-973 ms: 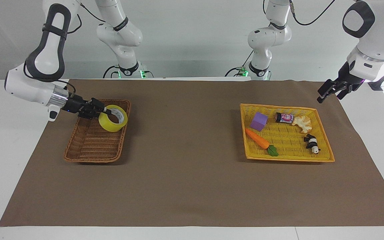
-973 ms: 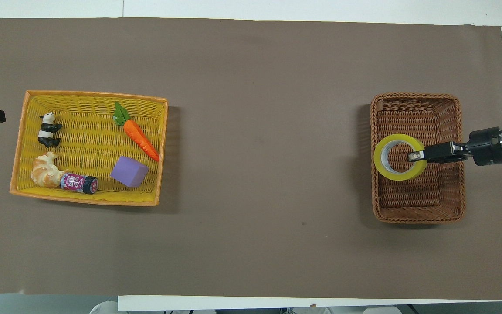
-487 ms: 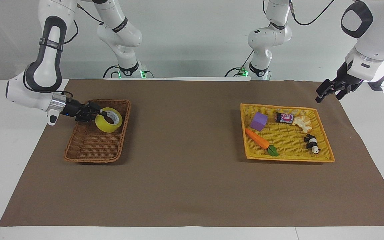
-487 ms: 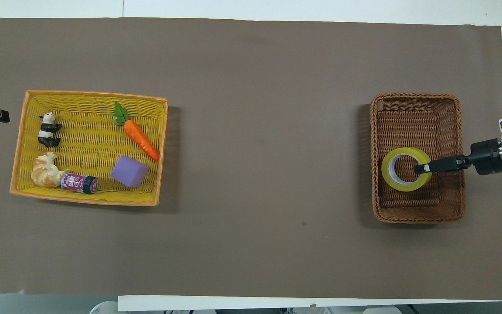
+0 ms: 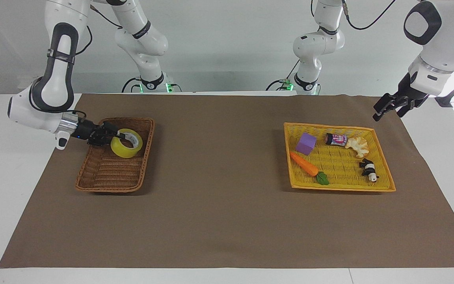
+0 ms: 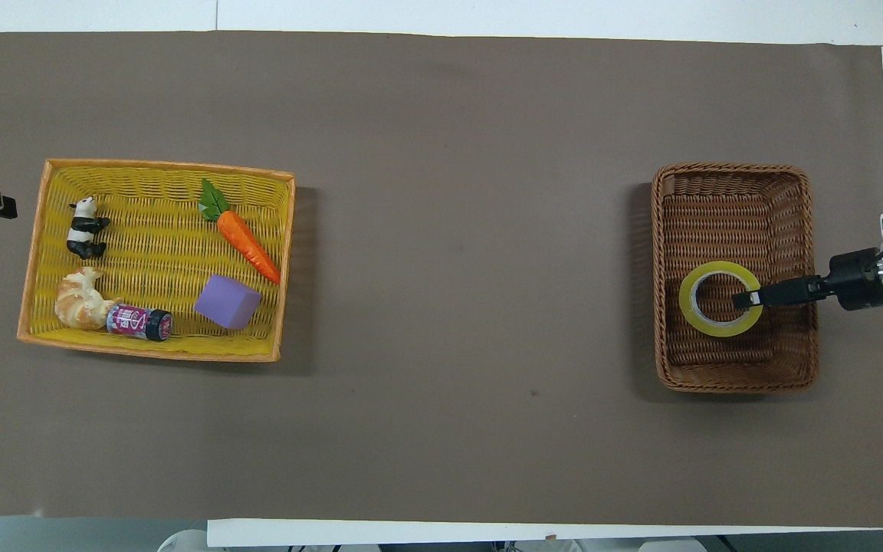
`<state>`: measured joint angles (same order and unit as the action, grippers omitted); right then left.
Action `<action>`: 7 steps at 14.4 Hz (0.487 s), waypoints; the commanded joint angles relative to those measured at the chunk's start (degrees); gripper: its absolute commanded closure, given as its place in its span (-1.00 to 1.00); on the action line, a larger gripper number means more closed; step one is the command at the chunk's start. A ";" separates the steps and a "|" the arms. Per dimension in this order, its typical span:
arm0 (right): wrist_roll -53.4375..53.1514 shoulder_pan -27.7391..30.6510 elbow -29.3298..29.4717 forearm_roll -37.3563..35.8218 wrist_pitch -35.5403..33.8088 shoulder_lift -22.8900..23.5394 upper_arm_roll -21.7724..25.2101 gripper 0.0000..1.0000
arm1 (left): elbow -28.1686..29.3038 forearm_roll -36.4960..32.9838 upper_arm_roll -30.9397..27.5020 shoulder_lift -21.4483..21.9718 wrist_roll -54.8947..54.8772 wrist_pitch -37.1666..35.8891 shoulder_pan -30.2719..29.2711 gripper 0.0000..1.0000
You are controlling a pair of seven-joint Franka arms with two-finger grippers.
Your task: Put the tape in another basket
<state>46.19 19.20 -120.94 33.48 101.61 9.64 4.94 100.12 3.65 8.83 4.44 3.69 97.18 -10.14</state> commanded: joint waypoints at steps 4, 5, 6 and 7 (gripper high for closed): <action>-1.53 0.57 7.55 -11.49 0.00 -4.09 -0.72 -1.00 | -0.46 -0.93 0.31 0.40 -1.05 -1.81 -0.76 -0.99; -3.28 0.48 8.52 -12.37 -0.18 -5.58 -0.90 -1.00 | -0.28 -1.01 0.31 0.40 -1.14 -1.73 -0.94 -0.99; -5.39 0.31 9.22 -12.82 -0.01 -7.16 -1.16 -1.00 | -0.19 -1.01 0.31 0.48 -1.58 -1.73 -1.55 -0.99; -8.54 -1.43 11.14 -13.52 -0.44 -8.48 -1.16 -1.00 | -0.19 -1.01 0.13 0.57 -2.37 -1.99 -1.90 -0.99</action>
<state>42.37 19.09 -111.79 22.26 102.04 4.19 4.54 100.07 3.62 8.71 4.44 3.22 96.72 -10.54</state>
